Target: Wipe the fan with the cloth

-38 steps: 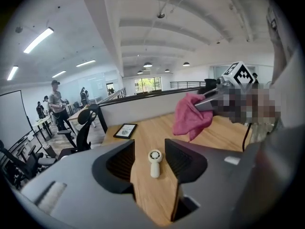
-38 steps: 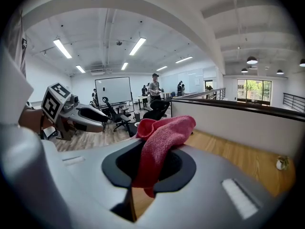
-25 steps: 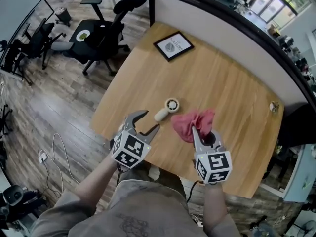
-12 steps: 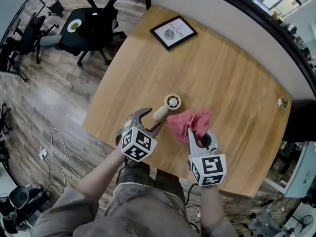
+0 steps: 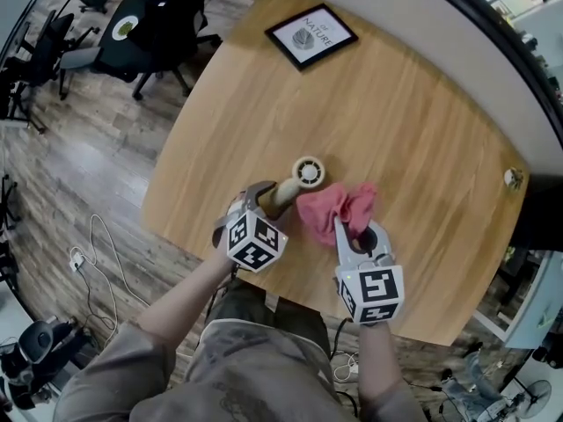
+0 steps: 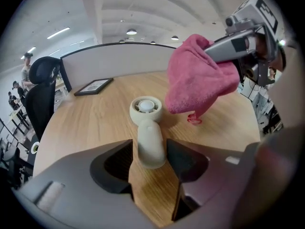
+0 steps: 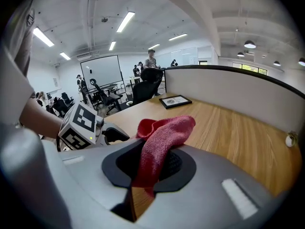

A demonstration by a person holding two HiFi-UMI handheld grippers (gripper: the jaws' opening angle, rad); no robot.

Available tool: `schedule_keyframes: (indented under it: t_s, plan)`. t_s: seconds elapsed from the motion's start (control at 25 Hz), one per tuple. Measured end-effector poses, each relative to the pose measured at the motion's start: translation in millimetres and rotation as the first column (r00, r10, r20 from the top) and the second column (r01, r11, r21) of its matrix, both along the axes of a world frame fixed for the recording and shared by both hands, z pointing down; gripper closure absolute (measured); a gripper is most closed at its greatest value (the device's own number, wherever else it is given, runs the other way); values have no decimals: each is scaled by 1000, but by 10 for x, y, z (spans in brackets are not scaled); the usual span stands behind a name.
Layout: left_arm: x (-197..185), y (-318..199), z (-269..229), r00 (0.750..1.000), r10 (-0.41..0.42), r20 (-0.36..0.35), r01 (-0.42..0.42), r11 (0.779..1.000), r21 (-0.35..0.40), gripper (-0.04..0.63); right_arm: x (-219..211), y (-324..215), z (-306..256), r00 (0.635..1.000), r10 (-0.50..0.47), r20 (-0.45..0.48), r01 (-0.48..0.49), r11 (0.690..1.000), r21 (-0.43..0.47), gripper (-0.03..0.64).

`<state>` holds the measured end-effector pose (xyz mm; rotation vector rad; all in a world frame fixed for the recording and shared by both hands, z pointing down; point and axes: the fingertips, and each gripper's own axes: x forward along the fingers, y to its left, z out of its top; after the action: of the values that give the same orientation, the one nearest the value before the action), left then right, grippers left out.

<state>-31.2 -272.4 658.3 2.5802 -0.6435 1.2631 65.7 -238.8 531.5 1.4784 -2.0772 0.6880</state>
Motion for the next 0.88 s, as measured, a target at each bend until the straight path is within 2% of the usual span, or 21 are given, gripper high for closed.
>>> schedule_keyframes:
  t_s: [0.2, 0.44, 0.68, 0.88]
  plan:
    - [-23, -7, 88, 1000, 9, -4, -9, 1000, 6, 403, -72, -43, 85, 999, -35, 12, 35, 999, -8, 558]
    - [-43, 32, 91, 995, 101, -21, -101, 995, 22, 405, -340, -153, 123, 987, -161, 24, 161, 987, -5, 558]
    - [-9, 88, 70, 984, 169, -60, -166, 984, 58, 405, -854, -239, 417, 944, -328, 37, 330, 941, -75, 558]
    - [15, 131, 60, 975, 209, -78, -204, 976, 75, 405, -1098, -273, 722, 922, -387, -10, 382, 913, -140, 558]
